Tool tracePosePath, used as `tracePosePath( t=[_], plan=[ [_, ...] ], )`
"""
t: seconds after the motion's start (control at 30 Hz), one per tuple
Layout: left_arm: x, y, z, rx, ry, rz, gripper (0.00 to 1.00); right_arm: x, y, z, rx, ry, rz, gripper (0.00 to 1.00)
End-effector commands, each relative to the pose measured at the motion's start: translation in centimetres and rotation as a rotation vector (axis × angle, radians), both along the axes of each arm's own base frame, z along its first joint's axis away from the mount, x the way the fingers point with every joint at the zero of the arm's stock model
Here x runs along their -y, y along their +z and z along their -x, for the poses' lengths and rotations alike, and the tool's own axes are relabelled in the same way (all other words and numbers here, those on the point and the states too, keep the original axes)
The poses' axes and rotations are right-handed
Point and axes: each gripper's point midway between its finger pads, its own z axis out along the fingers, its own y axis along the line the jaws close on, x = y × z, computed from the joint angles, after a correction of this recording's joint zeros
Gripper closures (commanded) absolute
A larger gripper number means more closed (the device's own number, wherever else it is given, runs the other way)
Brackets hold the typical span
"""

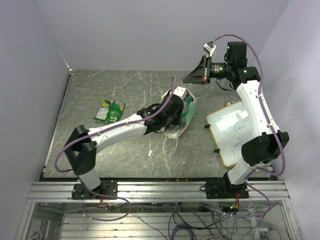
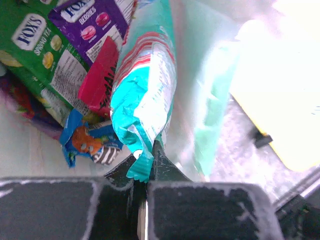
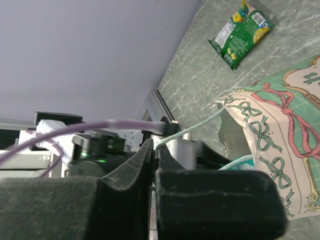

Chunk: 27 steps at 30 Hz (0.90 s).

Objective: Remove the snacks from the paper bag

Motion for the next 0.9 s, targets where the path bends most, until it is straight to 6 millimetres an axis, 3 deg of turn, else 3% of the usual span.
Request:
tracePosePath(
  t=[0.0, 0.13, 0.67, 0.77, 0.87],
  plan=[
    [-1.1, 5.6, 2.0, 0.007, -0.033, 0.125, 0.93, 0.0, 0.9, -0.2, 0.051, -0.001, 0.005, 1.0],
    [-2.6, 7.5, 4.3, -0.022, -0.066, 0.173, 0.93, 0.0, 1.0, -0.2, 0.056, -0.002, 0.006, 1.0],
    [-12.9, 17.4, 12.3, -0.032, -0.051, 0.368, 0.93, 0.0, 0.7, -0.7, 0.051, 0.006, 0.014, 1.0],
    [-14.8, 19.0, 12.4, -0.008, -0.008, 0.382, 0.93, -0.1, 0.7, -0.8, 0.048, 0.007, 0.011, 1.0],
    [-16.4, 20.7, 11.0, 0.045, 0.068, 0.341, 0.93, -0.2, 0.7, -1.0, 0.045, 0.008, 0.01, 1.0]
  ],
)
